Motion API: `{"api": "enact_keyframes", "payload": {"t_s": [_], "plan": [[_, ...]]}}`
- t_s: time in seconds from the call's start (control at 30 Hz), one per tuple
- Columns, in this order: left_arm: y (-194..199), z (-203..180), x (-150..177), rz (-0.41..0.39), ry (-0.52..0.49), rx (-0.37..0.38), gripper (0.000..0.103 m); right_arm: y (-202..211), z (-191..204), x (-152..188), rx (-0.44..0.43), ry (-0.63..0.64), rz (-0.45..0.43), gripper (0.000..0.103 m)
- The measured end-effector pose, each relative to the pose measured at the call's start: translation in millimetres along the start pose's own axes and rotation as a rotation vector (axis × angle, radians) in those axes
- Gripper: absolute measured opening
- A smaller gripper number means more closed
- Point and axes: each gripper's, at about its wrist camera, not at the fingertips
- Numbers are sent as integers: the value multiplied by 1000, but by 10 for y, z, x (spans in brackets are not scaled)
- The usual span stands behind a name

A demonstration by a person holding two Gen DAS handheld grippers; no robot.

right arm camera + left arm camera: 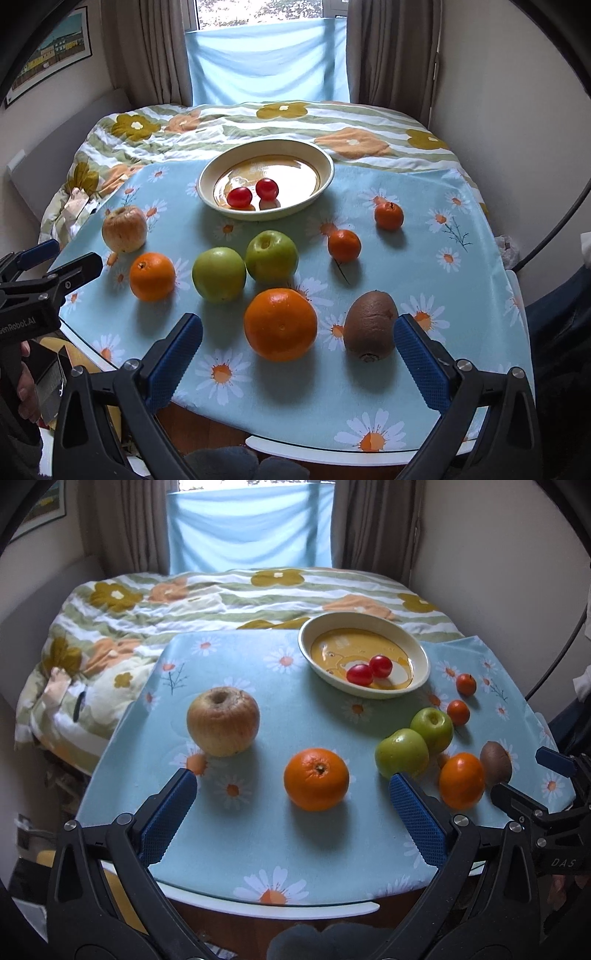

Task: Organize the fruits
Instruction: 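Grasp the mandarin with the left tool while the right tool grasps the large orange, then carry the mandarin into the white bowl and open the left tool while the right tool carries the large orange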

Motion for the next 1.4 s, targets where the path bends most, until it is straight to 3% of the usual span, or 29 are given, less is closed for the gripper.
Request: {"api": "enact_keyframes", "payload": {"t_s": [0.33,0.4,0.53,0.63,0.73,1.33,1.4], "plan": [[-491,-112,22,47,3,-6,98,-399,103,94,-19,134,18,94],[-557,-110,10,55,6,-2,94,-466,129,94,-20,156,29,88],[-669,-125,-22,71,1,4,84,-554,169,91,-21,171,37,85],[-760,-143,-35,94,0,8,82,-614,189,87,-20,175,40,79],[-850,-202,-24,122,-9,5,65,-665,204,81,-2,186,46,76],[-823,-149,46,139,-19,8,63,-721,166,31,22,183,46,63],[-812,-140,66,139,-14,3,63,-716,165,31,20,182,44,57]]}}
Point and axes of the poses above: each gripper's, at about its wrist camera, not at the fingertips, and y roughly against the way its jaws point, z to its left, x to its underside, and after that the axes turned 12 degrees about z, right-handed
